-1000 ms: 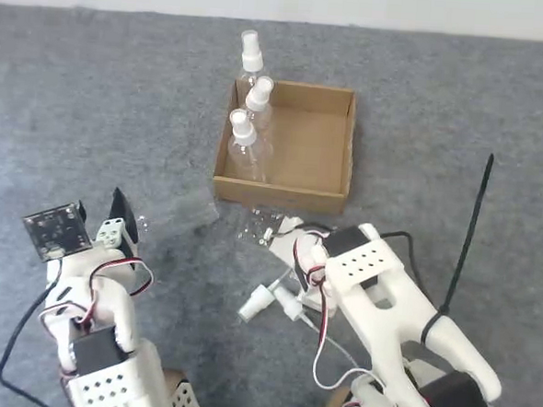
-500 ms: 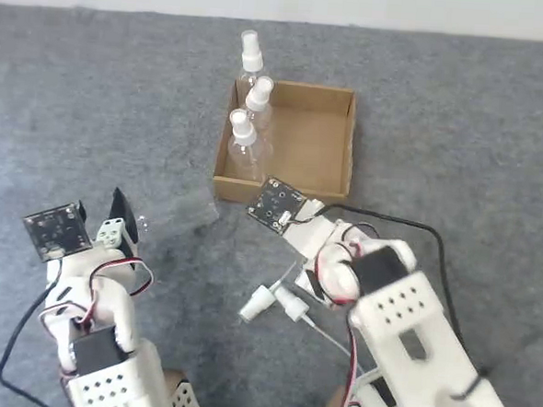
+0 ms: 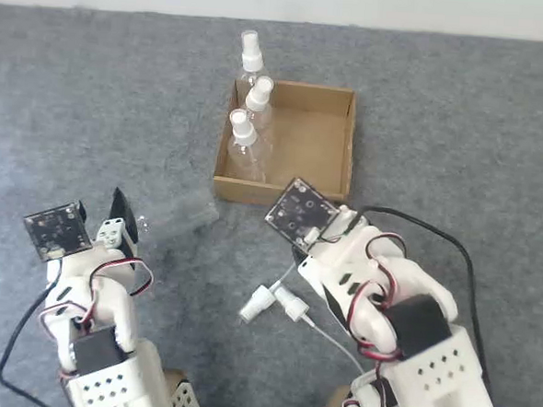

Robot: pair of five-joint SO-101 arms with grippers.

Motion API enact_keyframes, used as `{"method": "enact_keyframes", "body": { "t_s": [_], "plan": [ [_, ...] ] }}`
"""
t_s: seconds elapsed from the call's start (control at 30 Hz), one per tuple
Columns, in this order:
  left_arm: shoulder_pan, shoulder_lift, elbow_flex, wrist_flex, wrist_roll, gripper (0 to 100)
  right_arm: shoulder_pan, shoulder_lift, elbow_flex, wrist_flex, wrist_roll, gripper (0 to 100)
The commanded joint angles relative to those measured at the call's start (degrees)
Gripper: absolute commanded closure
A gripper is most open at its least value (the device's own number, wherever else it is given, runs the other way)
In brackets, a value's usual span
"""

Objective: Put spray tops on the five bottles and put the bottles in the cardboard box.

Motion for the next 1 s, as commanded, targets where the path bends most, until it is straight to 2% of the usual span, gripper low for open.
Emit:
{"method": "enact_keyframes", "body": {
  "t_s": [0.0, 0.1, 0.37, 0.6, 0.7, 0.97],
  "plan": [
    [0.00, -0.88, -1.63, -1.76, 0.00, 81, -0.04, -3.21, -3.78, -1.71, -5.80, 94.0],
    [0.00, -0.88, -1.63, -1.76, 0.00, 81, 2.59, -3.74, -3.78, -1.80, -9.23, 94.0],
    [0.70, -0.88, -1.54, -1.58, 0.00, 81, 14.29, -3.91, -2.29, -2.51, -10.11, 94.0],
    [4.75, -0.88, -1.36, -0.79, -0.09, 81, 20.18, -8.84, 8.53, -13.32, -14.77, 94.0],
    [5.27, -0.88, -2.07, 1.58, -0.44, 81, 21.85, -13.41, 13.10, -16.57, -14.86, 94.0],
    [12.57, -0.88, -5.41, 10.81, -3.96, 81, 22.29, -23.08, 24.26, -24.31, -14.95, 93.9]
  ]
}}
